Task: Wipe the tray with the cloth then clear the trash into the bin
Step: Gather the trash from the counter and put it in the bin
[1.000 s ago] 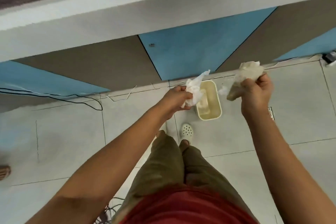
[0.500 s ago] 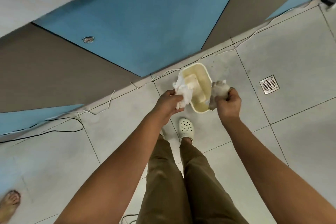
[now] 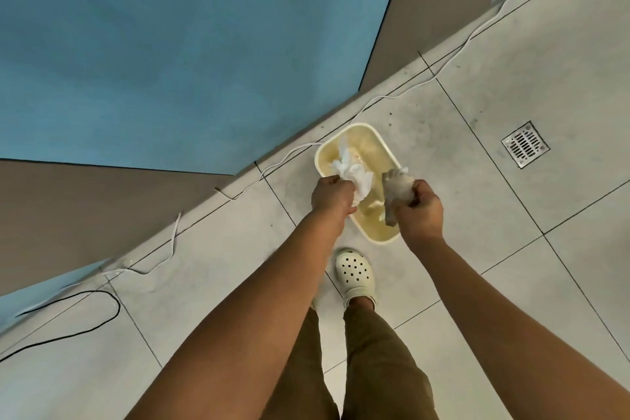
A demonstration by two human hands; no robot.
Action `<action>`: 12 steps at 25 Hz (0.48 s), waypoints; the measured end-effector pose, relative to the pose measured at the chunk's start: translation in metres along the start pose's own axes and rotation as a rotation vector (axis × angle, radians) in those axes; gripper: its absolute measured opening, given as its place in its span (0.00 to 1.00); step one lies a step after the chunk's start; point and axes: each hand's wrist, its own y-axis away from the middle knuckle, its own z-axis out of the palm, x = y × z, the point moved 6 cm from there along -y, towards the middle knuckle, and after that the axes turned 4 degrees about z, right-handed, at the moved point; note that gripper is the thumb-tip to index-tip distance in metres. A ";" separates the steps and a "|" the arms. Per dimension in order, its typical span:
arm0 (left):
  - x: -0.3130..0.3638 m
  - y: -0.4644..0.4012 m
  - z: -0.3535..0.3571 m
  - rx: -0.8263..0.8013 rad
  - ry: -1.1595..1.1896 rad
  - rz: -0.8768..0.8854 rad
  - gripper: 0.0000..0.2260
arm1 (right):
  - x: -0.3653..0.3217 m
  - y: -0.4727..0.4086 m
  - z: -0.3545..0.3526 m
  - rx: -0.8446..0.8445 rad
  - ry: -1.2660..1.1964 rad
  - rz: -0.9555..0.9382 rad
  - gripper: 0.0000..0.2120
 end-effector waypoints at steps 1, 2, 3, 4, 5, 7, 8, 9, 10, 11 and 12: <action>-0.001 -0.008 0.008 -0.046 -0.002 -0.019 0.16 | 0.007 -0.010 0.007 -0.026 0.028 0.002 0.12; -0.003 -0.013 0.018 -0.124 0.006 -0.046 0.16 | 0.015 -0.018 0.016 -0.072 0.080 0.000 0.16; -0.005 -0.014 0.025 -0.204 0.007 -0.079 0.16 | 0.022 -0.026 0.023 -0.115 0.136 0.000 0.21; -0.007 -0.016 0.029 -0.250 -0.006 -0.104 0.16 | 0.030 -0.034 0.025 -0.130 0.170 0.011 0.24; -0.011 -0.020 0.028 -0.259 -0.037 -0.115 0.17 | 0.037 -0.037 0.024 -0.126 0.174 0.034 0.25; -0.021 -0.022 0.018 -0.241 -0.113 -0.096 0.17 | 0.048 -0.034 0.013 -0.083 0.149 0.081 0.21; -0.027 -0.020 0.011 -0.235 -0.137 -0.087 0.17 | 0.051 -0.029 0.006 -0.059 0.138 0.098 0.20; -0.032 -0.017 0.004 -0.229 -0.149 -0.086 0.17 | 0.056 -0.023 0.001 -0.042 0.132 0.110 0.19; -0.033 -0.011 -0.003 -0.223 -0.154 -0.082 0.16 | 0.058 -0.016 -0.003 -0.035 0.128 0.114 0.18; -0.032 -0.004 -0.008 -0.220 -0.157 -0.069 0.16 | 0.057 -0.008 -0.007 -0.034 0.119 0.111 0.18; -0.027 0.005 -0.013 -0.215 -0.159 -0.048 0.14 | 0.053 -0.001 -0.009 -0.036 0.112 0.108 0.17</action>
